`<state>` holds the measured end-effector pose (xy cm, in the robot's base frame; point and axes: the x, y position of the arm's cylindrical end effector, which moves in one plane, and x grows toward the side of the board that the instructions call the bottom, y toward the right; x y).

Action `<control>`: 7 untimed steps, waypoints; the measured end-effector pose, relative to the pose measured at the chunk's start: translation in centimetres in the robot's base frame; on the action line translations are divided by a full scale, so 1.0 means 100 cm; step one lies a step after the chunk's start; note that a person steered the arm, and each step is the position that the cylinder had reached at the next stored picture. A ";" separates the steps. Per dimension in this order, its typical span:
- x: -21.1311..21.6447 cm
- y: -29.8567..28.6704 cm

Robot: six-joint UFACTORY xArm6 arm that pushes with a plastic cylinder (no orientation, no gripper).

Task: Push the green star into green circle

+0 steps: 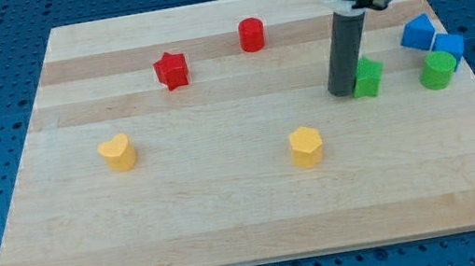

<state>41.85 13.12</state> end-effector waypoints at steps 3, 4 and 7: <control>-0.022 0.044; -0.027 0.060; -0.021 0.050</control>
